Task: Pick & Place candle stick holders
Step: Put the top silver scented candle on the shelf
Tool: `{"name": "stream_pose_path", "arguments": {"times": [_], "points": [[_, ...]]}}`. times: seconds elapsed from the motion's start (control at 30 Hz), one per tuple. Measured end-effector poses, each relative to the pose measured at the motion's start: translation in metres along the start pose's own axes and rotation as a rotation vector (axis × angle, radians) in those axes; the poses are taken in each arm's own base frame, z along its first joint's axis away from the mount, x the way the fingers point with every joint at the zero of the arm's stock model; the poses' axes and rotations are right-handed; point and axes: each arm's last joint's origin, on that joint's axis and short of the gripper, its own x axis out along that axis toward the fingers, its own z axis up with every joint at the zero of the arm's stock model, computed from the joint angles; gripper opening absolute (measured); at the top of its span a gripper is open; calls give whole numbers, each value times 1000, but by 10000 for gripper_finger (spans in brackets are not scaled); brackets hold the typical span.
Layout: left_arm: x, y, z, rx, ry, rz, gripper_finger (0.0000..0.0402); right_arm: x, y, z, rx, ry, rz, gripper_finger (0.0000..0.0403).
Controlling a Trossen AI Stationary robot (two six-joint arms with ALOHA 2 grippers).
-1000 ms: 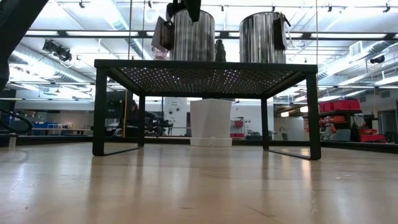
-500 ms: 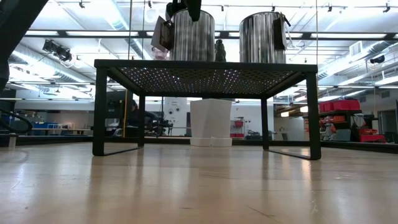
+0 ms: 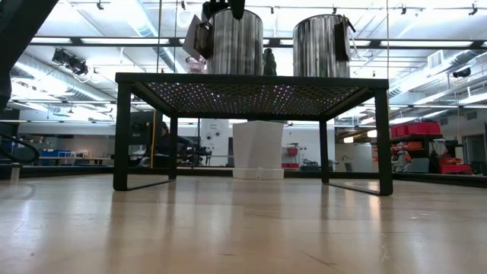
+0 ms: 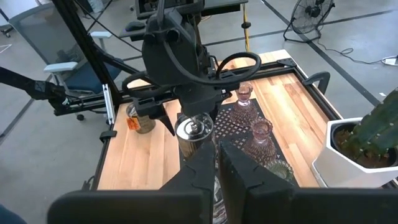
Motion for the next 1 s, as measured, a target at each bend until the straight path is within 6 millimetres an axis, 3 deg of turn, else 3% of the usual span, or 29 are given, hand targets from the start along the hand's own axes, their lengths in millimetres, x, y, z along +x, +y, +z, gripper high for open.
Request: {"name": "stream_pose_path", "arguments": {"times": [0.57,1.0], "points": [[-5,4,0,-9,-11,-13,398,0,0,0,0,-1,0,23],[-48,14,-12,-30,-133,-22,398,0,0,0,0,0,0,23]]}}
